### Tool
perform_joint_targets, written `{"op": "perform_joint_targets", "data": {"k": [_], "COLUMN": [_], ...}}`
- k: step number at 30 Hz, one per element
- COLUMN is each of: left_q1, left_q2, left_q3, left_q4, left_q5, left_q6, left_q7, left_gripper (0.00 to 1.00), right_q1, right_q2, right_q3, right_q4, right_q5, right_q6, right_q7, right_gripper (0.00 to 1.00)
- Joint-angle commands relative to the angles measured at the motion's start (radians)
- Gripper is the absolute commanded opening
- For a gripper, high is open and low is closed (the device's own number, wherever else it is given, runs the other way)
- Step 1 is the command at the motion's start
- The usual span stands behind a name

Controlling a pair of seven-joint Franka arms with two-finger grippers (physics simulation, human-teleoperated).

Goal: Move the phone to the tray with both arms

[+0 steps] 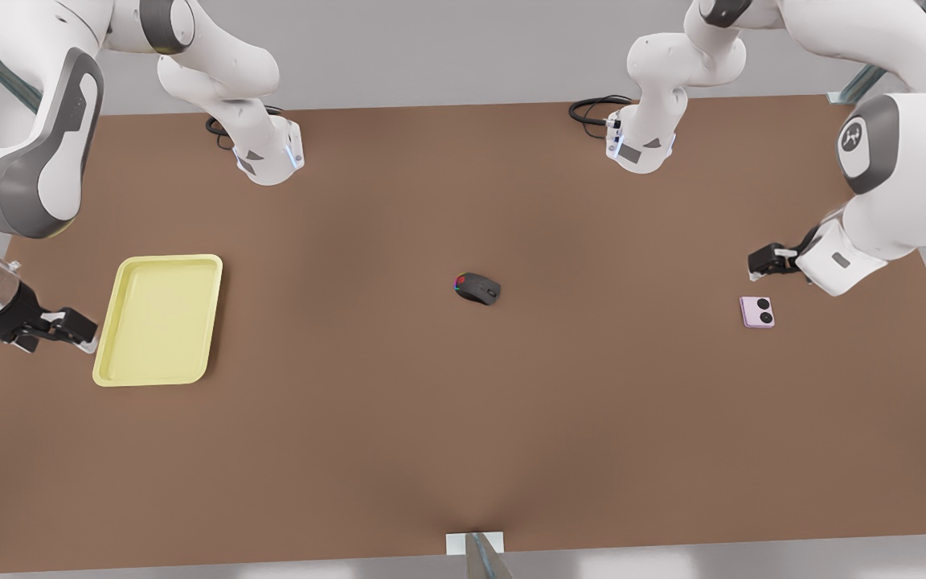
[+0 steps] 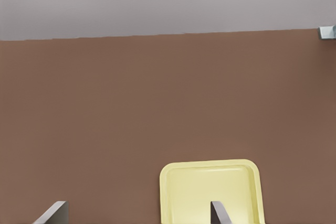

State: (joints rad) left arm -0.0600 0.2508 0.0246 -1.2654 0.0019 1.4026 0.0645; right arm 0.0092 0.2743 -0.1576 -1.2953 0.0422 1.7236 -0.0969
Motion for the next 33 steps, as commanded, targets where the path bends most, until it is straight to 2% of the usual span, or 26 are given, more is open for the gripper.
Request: {"op": "perform_joint_targets", "data": {"k": [1, 3, 5, 7, 9, 13, 16, 21, 26, 33], "left_q1": [0.002, 0.009, 0.009, 0.009, 0.009, 0.012, 0.029, 0.098, 0.167, 0.164], "left_q2": [0.010, 0.051, 0.028, -0.053, -0.087, -0.065, -0.033, 0.054, 0.142, 0.150], "left_q3": [0.000, 0.043, 0.110, 0.146, 0.210, 0.265, 0.305, 0.307, 0.302, 0.278], "left_q4": [0.000, -0.063, -0.262, -0.563, -0.755, -0.947, -1.006, -1.022, -1.023, -1.042], "left_q5": [0.006, 0.000, -0.017, -0.048, -0.077, -0.077, -0.077, -0.077, -0.077, -0.137], "left_q6": [0.036, 0.097, 0.314, 0.613, 0.817, 1.070, 1.148, 1.207, 1.280, 1.285], "left_q7": [0.023, 0.035, 0.118, 0.204, 0.371, 0.457, 0.570, 0.755, 0.776, 0.772], "left_gripper": [1.00, 1.00, 1.00, 1.00, 1.00, 1.00, 1.00, 1.00, 1.00, 1.00], "right_q1": [0.000, 0.000, 0.000, 0.000, 0.000, 0.000, 0.000, 0.008, -0.003, 0.002], "right_q2": [-0.001, -0.001, -0.001, -0.001, -0.001, -0.001, -0.001, -0.001, -0.003, -0.006], "right_q3": [0.000, 0.000, 0.000, 0.000, 0.000, 0.000, 0.000, 0.000, -0.007, -0.005], "right_q4": [-0.001, 0.001, 0.001, 0.001, 0.001, 0.001, 0.001, -0.001, 0.001, -0.001], "right_q5": [0.001, 0.001, 0.001, 0.001, 0.002, 0.002, 0.002, -0.002, 0.005, -0.001], "right_q6": [0.034, 0.034, 0.034, 0.034, 0.034, 0.034, 0.034, 0.034, 0.034, 0.033], "right_q7": [-0.046, -0.046, -0.046, -0.047, -0.046, -0.046, -0.046, -0.046, -0.046, -0.047], "right_gripper": [1.00, 1.00, 1.00, 1.00, 1.00, 1.00, 1.00, 1.00, 1.00, 1.00]}}
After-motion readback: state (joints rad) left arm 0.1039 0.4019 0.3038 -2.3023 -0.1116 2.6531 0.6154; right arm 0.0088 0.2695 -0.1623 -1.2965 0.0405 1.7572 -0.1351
